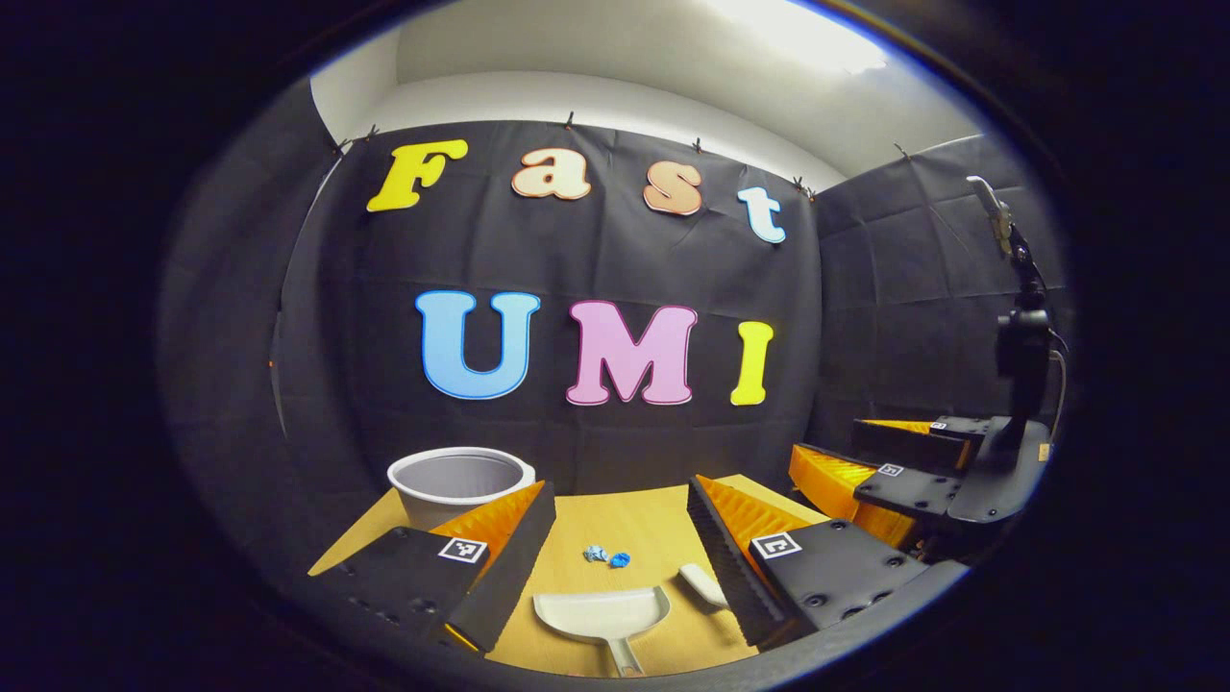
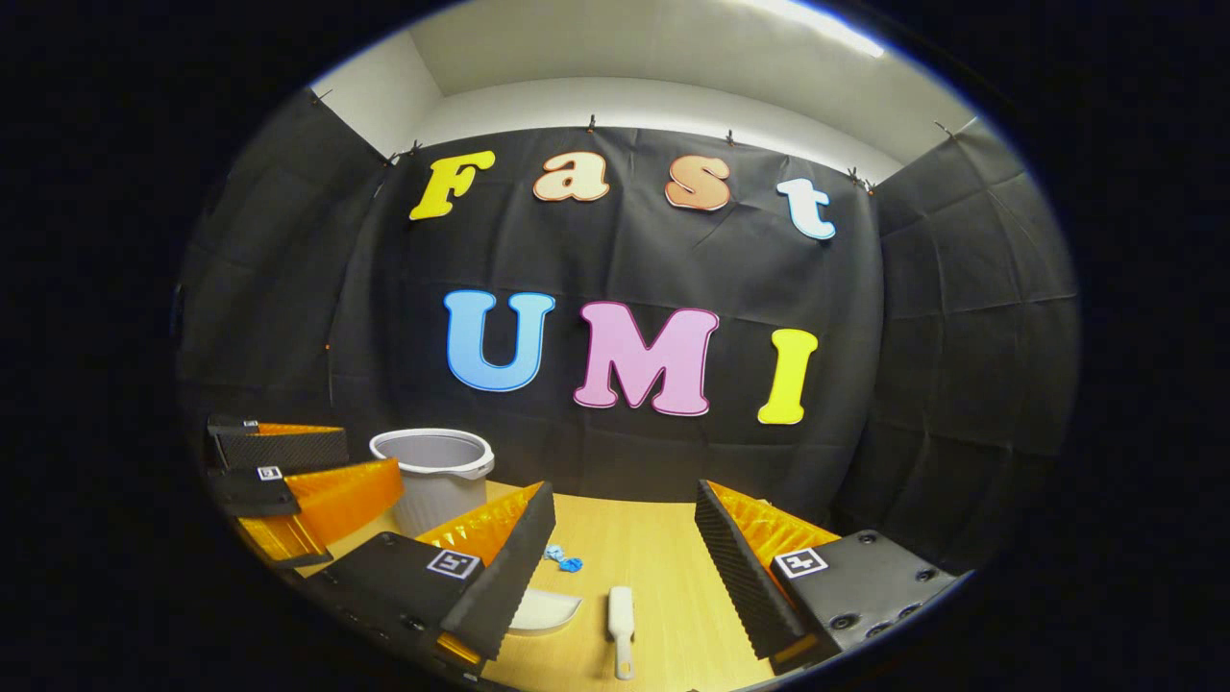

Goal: Pick up the small broom and dustpan from the desktop, sweep the trash into the dustpan with the broom, and then empty the trash into the garbage bin.

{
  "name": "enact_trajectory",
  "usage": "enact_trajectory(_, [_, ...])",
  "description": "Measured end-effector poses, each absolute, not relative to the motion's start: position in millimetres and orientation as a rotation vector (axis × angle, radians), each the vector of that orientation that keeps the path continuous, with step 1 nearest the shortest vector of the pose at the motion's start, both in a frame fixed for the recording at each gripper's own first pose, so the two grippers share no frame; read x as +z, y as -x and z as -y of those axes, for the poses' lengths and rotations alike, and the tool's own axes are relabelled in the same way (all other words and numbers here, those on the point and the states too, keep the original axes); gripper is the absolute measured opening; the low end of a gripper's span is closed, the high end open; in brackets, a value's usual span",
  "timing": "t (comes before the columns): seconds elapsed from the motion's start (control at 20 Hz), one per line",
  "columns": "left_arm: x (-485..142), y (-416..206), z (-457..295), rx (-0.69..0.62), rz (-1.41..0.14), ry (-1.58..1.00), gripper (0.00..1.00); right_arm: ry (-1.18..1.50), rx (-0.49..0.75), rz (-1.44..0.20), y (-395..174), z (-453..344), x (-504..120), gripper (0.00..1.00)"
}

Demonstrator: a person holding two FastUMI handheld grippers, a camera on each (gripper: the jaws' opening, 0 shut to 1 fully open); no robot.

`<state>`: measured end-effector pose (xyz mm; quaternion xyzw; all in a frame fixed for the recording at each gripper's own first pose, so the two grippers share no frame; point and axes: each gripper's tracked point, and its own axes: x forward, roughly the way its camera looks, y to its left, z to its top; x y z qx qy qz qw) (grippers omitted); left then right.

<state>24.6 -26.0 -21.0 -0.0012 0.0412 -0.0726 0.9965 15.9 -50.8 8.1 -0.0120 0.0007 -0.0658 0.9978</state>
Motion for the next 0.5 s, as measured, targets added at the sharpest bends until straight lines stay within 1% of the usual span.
enact_trajectory(0.15, [-35.4,-33.7,30.4,-0.142,-0.151,0.012,0.82,0.027,-0.141,-0.032,-21.0,63.3,-0.7,0.95])
enact_trajectory(0.35, [-44.7,-50.7,35.2,-0.123,-0.192,0.02,0.82,0.022,-0.126,-0.061,-31.8,72.7,-11.0,0.95])
enact_trajectory(0.5, [-78.3,-64.7,33.9,-0.096,-0.305,0.034,0.82,0.018,-0.084,-0.093,-43.3,76.3,-24.0,0.95])
